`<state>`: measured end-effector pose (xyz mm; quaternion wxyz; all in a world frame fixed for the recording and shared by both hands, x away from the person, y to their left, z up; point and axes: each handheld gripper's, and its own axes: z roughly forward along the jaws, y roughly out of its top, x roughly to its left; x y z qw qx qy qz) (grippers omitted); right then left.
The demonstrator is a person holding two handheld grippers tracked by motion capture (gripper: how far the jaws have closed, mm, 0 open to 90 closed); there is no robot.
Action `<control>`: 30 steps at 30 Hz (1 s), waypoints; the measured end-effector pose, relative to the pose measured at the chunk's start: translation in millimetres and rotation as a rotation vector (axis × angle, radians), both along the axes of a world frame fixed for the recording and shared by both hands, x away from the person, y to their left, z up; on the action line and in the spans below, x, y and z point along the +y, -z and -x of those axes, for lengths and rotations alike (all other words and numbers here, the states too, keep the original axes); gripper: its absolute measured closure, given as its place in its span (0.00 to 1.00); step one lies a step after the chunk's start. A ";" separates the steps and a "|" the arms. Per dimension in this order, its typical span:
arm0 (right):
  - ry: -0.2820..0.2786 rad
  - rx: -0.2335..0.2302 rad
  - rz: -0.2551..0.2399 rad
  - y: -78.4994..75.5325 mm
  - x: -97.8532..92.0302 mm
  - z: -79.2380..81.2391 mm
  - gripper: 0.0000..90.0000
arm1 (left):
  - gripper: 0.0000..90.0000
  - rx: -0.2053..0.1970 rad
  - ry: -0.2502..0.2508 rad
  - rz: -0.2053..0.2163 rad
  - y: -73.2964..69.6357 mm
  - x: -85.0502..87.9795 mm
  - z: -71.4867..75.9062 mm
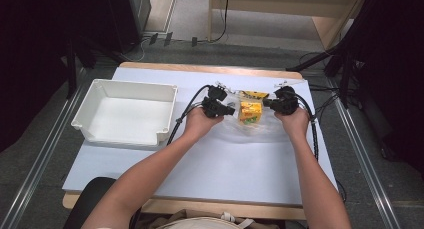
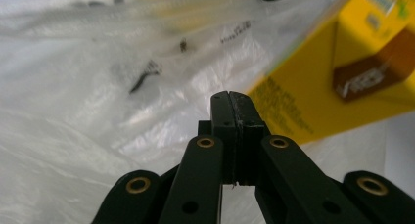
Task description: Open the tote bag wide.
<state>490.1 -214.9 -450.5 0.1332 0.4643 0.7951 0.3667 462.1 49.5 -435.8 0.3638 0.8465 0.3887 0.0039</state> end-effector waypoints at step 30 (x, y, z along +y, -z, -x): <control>0.045 0.046 0.076 21.0 27.8 -55.2 1.00 | 1.00 0.044 0.130 -0.032 29.0 23.1 70.9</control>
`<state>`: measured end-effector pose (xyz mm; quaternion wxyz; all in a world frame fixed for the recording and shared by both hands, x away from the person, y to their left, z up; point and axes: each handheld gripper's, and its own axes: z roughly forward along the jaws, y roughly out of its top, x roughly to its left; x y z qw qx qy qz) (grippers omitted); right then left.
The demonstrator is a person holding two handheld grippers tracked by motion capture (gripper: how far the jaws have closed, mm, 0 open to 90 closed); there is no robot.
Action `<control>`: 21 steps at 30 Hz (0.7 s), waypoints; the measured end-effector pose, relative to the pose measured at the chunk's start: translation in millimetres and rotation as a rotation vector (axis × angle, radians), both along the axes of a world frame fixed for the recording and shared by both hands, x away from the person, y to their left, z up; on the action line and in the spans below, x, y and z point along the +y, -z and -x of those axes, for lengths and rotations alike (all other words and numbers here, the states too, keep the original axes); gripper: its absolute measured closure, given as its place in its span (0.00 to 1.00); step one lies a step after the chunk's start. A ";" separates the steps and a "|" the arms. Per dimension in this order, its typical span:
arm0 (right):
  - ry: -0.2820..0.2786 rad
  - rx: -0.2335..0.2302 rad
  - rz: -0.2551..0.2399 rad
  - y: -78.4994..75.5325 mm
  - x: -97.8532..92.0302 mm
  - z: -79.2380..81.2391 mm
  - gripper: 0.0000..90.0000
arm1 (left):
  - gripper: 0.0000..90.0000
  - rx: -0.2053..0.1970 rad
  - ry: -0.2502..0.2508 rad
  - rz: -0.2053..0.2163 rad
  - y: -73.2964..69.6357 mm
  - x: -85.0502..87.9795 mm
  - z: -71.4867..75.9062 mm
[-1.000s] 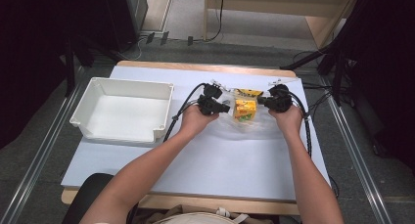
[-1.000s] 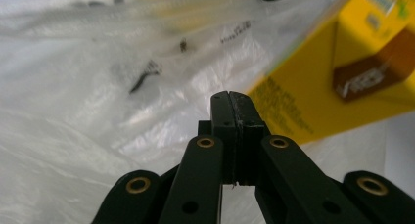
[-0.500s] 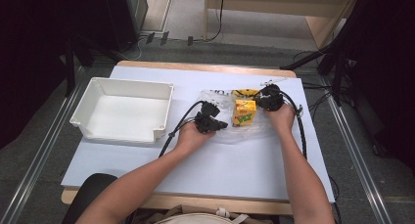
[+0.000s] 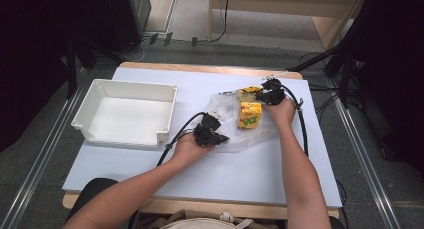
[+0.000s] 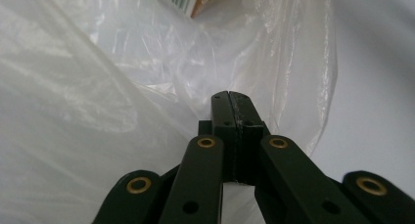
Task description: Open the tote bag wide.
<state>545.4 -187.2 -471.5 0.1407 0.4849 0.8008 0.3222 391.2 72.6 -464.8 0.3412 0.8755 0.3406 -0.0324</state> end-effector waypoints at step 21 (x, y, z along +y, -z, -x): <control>-0.024 -0.054 -0.076 -45.8 3.3 20.7 1.00 | 0.97 -0.051 -0.005 0.107 -30.4 8.3 -6.6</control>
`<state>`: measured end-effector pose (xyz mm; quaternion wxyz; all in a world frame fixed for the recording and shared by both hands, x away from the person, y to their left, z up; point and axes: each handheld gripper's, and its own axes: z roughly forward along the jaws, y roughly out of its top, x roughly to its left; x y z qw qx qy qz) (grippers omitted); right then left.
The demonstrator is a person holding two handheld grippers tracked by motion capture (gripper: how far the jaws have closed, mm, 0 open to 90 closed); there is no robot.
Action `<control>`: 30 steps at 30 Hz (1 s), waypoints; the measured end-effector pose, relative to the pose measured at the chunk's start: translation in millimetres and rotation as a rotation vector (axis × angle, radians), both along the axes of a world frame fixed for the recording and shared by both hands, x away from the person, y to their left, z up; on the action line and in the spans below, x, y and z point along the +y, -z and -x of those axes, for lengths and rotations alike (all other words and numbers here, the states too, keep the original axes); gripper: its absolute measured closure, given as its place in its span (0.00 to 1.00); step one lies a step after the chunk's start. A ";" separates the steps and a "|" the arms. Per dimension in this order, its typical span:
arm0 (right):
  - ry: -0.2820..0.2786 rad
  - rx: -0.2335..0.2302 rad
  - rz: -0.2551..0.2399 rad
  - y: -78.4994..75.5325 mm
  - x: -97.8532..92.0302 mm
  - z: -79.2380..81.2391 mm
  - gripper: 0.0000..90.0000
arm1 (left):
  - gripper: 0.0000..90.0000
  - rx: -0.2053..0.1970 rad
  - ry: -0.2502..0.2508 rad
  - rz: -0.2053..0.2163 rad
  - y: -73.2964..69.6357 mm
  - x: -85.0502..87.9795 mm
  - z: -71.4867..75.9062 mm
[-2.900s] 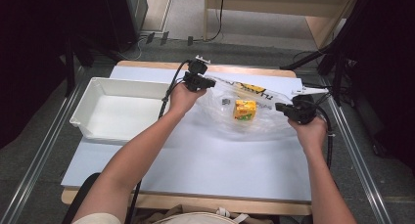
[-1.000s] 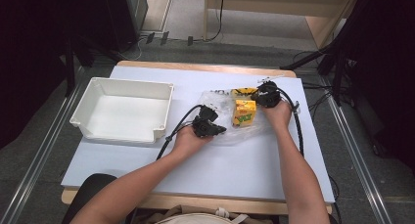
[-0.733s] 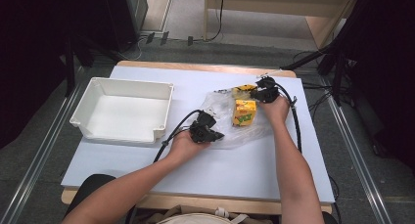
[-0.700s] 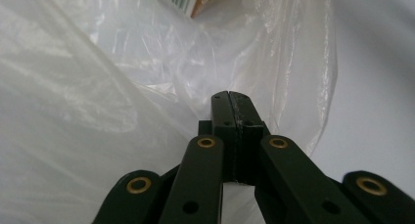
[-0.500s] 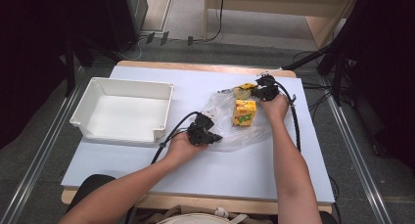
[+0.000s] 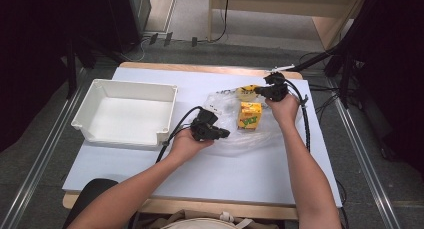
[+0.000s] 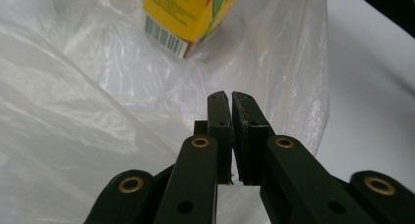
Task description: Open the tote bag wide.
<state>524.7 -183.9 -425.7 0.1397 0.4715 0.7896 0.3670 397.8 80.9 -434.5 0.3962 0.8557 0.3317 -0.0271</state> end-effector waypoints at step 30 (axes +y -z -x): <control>-0.046 -0.046 -0.050 -24.8 -32.6 79.8 1.00 | 1.00 -0.068 0.002 0.001 -55.0 -1.5 -49.6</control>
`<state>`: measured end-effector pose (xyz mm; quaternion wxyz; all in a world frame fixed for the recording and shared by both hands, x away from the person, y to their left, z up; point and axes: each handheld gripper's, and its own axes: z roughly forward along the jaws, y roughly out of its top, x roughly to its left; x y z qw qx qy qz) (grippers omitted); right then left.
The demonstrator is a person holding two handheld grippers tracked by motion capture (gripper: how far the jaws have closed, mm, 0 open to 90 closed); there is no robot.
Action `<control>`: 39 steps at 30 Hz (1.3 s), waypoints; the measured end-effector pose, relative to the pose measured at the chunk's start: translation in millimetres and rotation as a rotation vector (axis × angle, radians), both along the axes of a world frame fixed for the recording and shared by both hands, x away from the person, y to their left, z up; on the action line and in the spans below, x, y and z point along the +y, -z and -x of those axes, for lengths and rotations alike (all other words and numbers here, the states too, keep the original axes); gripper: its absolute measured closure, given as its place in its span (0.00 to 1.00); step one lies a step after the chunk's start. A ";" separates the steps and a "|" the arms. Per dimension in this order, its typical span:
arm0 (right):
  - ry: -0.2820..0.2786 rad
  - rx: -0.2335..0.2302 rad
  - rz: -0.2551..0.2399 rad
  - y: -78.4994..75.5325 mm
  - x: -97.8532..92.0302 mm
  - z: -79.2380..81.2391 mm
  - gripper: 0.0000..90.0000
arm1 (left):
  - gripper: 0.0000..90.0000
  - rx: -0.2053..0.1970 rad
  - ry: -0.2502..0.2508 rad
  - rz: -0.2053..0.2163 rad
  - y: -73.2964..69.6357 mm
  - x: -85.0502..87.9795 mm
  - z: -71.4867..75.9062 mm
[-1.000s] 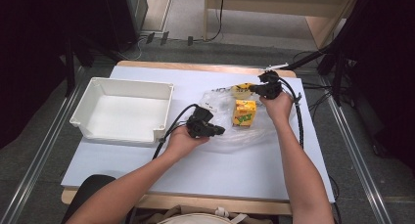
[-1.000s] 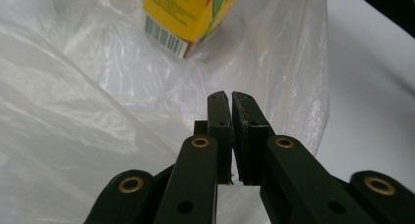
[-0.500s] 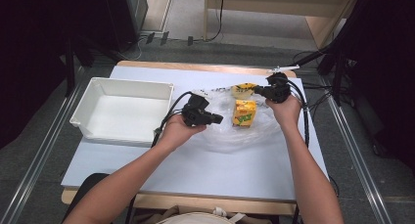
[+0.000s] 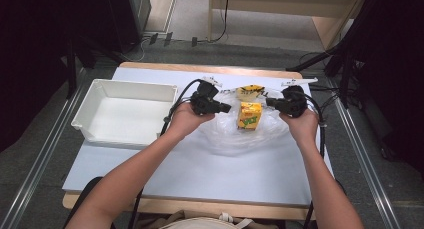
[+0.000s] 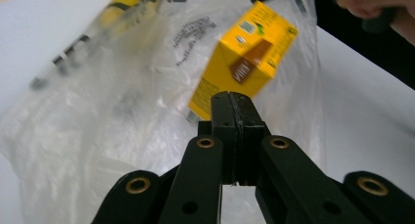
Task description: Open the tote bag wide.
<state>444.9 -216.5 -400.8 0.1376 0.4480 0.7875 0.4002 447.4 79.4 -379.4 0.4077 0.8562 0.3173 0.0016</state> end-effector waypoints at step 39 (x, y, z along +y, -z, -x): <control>-0.087 0.036 0.040 81.3 -0.4 50.7 1.00 | 1.00 0.021 -0.187 -0.098 88.7 -32.0 -86.8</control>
